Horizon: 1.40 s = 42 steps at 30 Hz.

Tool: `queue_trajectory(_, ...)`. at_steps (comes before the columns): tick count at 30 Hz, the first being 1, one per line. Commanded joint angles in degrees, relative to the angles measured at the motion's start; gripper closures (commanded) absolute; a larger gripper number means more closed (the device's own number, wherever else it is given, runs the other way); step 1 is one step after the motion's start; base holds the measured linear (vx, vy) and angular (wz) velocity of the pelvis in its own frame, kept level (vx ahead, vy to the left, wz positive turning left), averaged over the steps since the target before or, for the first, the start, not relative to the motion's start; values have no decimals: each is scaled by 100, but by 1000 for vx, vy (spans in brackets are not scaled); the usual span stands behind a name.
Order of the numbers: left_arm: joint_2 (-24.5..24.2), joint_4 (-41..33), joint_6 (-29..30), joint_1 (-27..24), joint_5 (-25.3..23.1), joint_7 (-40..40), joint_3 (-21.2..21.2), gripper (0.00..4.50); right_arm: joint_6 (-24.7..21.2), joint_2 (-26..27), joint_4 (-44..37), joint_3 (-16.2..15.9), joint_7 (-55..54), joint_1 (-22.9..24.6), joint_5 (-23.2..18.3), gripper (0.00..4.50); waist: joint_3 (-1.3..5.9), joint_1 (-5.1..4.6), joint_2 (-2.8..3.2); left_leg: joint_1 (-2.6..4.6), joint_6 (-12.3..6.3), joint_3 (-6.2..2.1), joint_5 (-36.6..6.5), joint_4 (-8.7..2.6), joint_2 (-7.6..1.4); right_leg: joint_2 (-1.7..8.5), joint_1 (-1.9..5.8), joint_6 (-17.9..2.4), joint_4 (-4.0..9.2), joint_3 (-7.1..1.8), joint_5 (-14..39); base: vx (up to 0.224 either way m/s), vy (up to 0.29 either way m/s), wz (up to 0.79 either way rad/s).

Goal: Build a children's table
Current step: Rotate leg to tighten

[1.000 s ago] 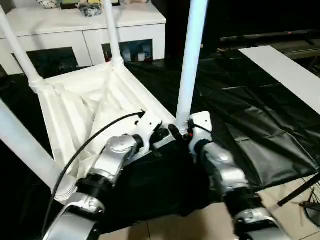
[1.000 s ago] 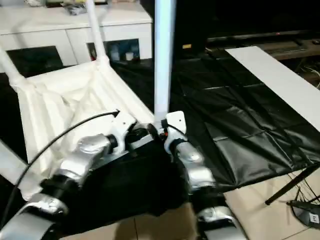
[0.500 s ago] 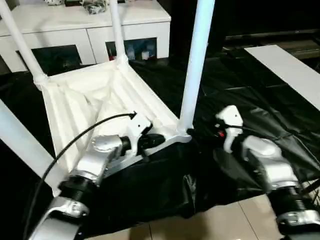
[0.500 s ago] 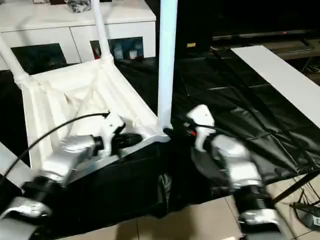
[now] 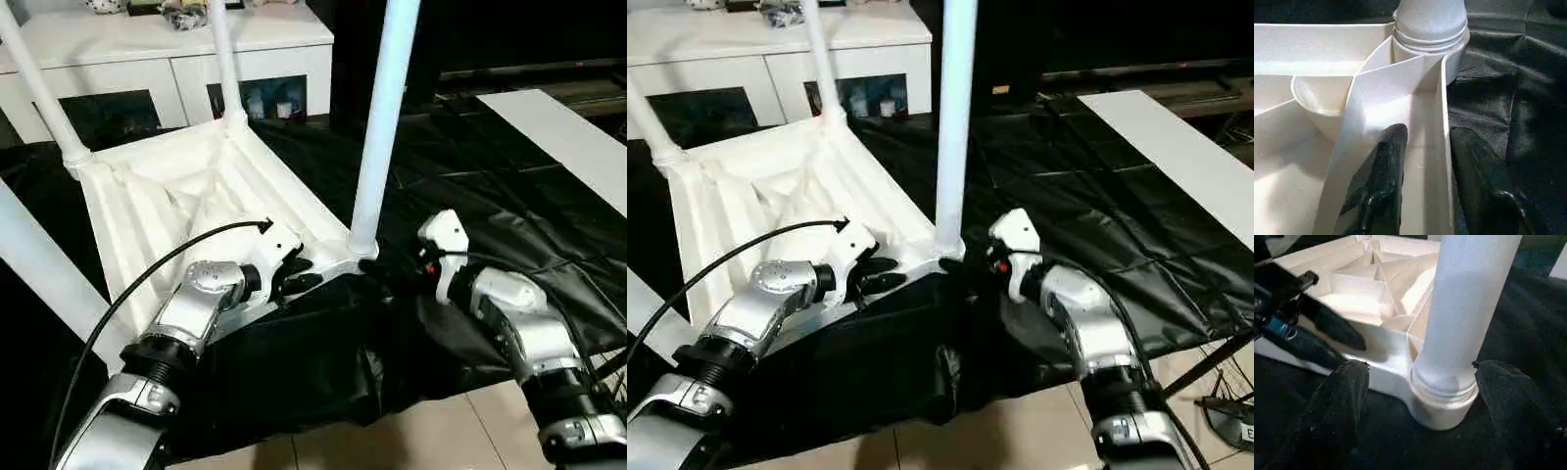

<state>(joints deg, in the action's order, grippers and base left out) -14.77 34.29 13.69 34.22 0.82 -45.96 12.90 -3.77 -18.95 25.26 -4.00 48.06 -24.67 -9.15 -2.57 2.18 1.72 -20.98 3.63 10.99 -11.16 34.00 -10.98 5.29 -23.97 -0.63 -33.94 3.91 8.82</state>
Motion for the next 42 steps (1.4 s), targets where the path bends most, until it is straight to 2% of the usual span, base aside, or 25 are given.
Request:
queue_trajectory(1, -144, 39, 255, -35, -100, -167, 110, 246, -33, -65, -120, -28, 54, 0, -4, 65, 354, 36, -14, 21, -313, -94, -1452, -420, -170, 268, 335, -1206, 437, -196, 1650, 0, 0, 0)
queue_trajectory(2, -153, 4, 310, -59, -92, -203, 124, 284, -30, -72, -110, -26, 58, -2, -3, 65, 345, 29, -11, 14, -305, -98, -1474, -430, -175, 272, 335, -1202, 435, -195, 1707, 0, 0, 0)
queue_trajectory(4, -163, -39, 396, -92, -77, -267, 143, 278, -17, -87, -79, -25, 46, -13, 4, 65, 346, 27, -7, 28, -305, -95, -1481, -424, -176, 272, 324, -1196, 445, -199, 1752, 0, 0, 0)
queue_trajectory(5, -171, -62, 473, -117, -58, -341, 167, 306, -14, -95, -53, -19, 42, -31, 4, 65, 352, 29, -3, 24, -313, -94, -1430, -420, -175, 272, 326, -1221, 435, -201, 1680, 0, 0, 0)
queue_trajectory(6, -172, -95, 598, -148, -15, -442, 192, 306, -15, -102, -33, -6, 43, -49, 3, 65, 354, 28, -9, 17, -323, -93, -1398, -419, -176, 272, 331, -1236, 428, -200, 1629, 0, 0, 0)
queue_trajectory(7, -170, -106, 639, -156, 2, -469, 197, 325, -16, -103, -29, -1, 45, -52, 4, 65, 356, 33, -6, 22, -330, -93, -1374, -418, -177, 274, 330, -1248, 426, -201, 1604, 0, 0, 0)
queue_trajectory(11, -149, -162, 776, -183, 71, -504, 177, 332, -8, -108, -5, 21, 40, -81, 12, 65, 366, 34, -3, 24, -372, -89, -1293, -411, -179, 266, 336, -1342, 398, -199, 1340, 0, 0, 0)
queue_trajectory(14, -130, -218, 768, -170, 177, -558, 102, 372, 28, -116, 64, 49, 24, -133, -1, 65, 366, 30, -7, 20, -391, -84, -1282, -405, -172, 265, 342, -1367, 397, -196, 1299, 0, 0, 0)
queue_trajectory(16, -125, -256, 731, -184, 233, -634, 73, 374, 69, -161, 94, -2, 97, -128, 38, 65, 365, 35, -11, 24, -397, -80, -1291, -403, -170, 268, 342, -1359, 405, -197, 1342, 0, 0, 0)
queue_trajectory(18, -161, -384, 765, -251, 313, -868, 100, 409, 188, -274, 150, -147, 291, -85, 154, 65, 367, 43, -8, 28, -396, -86, -1271, -406, -184, 274, 345, -1366, 400, -195, 1333, 0, 0, 0)
queue_trajectory(20, -272, -621, 778, -405, 386, -1316, 277, 419, 379, -430, 204, -358, 572, -4, 318, 65, 379, 52, -11, 13, -438, -84, -1152, -395, -187, 280, 355, -1440, 368, -199, 1112, 0, 0, 0)
queue_trajectory(23, -430, -1022, 772, -667, 522, -1850, 545, 440, 520, -488, 254, -423, 628, 33, 398, 65, 374, 57, -15, 19, -511, -77, -1136, -394, -201, 287, 350, -1502, 361, -205, 1054, 0, 0, 0)
queue_trajectory(25, -485, -1173, 827, -755, 565, -1979, 624, 440, 532, -484, 263, -416, 619, 34, 396, 65, 361, 62, -16, 25, -505, -71, -1190, -402, -201, 281, 340, -1479, 370, -208, 1180, 0, 0, 0)
queue_trajectory(26, -526, -1238, 829, -800, 534, -2014, 677, 440, 549, -480, 280, -411, 598, 27, 406, 65, 347, 80, -8, 65, -461, -59, -1350, -411, -212, 262, 306, -1431, 400, -208, 1383, 0, 0, 0)
queue_trajectory(30, -641, -1389, 833, -926, 412, -2063, 751, 440, 608, -498, 351, -481, 695, 8, 417, 65, 322, 104, -7, 106, -293, -56, -1653, -446, -215, 257, 275, -1259, 442, -228, 1803, 0, 0, 0)
queue_trajectory(33, -690, -1423, 833, -938, 380, -2033, 726, 440, 662, -510, 386, -548, 784, 24, 461, 65, 335, 105, -15, 74, -274, -64, -1582, -447, -207, 268, 299, -1205, 430, -232, 1763, 0, 0, 0)
queue_trajectory(35, -736, -1436, 832, -927, 373, -2015, 699, 440, 653, -517, 436, -605, 923, 37, 465, 65, 352, 111, -22, 56, -328, -63, -1419, -430, -198, 270, 318, -1237, 408, -231, 1593, 0, 0, 0)
queue_trajectory(39, -772, -1478, 842, -935, 386, -1998, 705, 450, 583, -450, 553, -572, 935, -7, 367, 108, 361, 110, -11, 46, -410, -61, -1258, -415, -201, 262, 324, -1333, 377, -224, 1329, 0, 0, 0)
queue_trajectory(42, -771, -1507, 859, -955, 374, -2008, 693, 450, 536, -388, 616, -535, 933, -45, 304, 131, 354, 108, -16, 51, -405, -57, -1321, -417, -199, 265, 323, -1331, 393, -222, 1440, 0, 0, 0)
